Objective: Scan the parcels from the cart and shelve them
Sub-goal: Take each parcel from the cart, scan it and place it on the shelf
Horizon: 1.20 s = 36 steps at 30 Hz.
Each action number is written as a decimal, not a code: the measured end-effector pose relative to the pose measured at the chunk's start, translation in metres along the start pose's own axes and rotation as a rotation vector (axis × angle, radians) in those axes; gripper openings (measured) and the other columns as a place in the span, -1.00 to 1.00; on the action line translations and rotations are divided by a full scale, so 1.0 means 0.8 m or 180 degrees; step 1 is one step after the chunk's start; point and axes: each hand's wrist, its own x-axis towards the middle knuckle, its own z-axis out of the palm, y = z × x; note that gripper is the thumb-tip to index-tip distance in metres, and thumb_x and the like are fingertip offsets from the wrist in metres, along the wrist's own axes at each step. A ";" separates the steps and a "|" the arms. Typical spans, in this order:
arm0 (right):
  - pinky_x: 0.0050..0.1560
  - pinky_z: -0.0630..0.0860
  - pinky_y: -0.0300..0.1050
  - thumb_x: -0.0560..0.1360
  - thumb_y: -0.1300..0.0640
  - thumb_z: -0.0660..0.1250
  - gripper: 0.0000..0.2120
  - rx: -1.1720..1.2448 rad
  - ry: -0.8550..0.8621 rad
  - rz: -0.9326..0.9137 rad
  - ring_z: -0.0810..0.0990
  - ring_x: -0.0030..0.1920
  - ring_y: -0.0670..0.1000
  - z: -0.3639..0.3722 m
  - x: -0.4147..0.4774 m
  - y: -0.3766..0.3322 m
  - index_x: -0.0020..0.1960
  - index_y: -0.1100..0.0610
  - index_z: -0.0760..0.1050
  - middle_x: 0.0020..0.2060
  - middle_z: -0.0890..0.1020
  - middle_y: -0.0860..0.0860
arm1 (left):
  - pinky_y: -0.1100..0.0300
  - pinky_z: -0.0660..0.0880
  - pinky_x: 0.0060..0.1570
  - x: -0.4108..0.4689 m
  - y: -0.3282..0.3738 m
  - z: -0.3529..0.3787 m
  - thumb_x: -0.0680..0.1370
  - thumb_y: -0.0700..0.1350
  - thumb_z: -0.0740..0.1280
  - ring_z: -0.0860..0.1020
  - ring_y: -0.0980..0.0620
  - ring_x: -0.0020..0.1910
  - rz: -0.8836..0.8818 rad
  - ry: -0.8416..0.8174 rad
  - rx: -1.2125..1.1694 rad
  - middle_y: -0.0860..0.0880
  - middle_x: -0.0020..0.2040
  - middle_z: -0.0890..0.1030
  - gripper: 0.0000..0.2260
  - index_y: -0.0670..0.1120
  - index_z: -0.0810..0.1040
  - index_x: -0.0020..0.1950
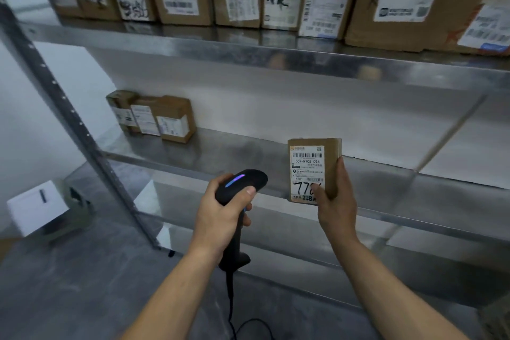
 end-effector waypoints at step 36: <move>0.31 0.52 0.24 0.56 0.09 0.39 -0.24 0.0339 -0.1007 -0.0003 0.40 0.46 0.06 0.401 0.164 -0.064 0.60 -0.21 0.04 0.53 0.33 -0.05 | 0.30 0.55 -0.32 0.256 0.012 -0.196 0.50 -0.09 0.54 0.67 -0.05 -0.23 0.0077 0.0968 0.0855 -0.09 0.03 0.66 -0.57 0.07 0.47 0.30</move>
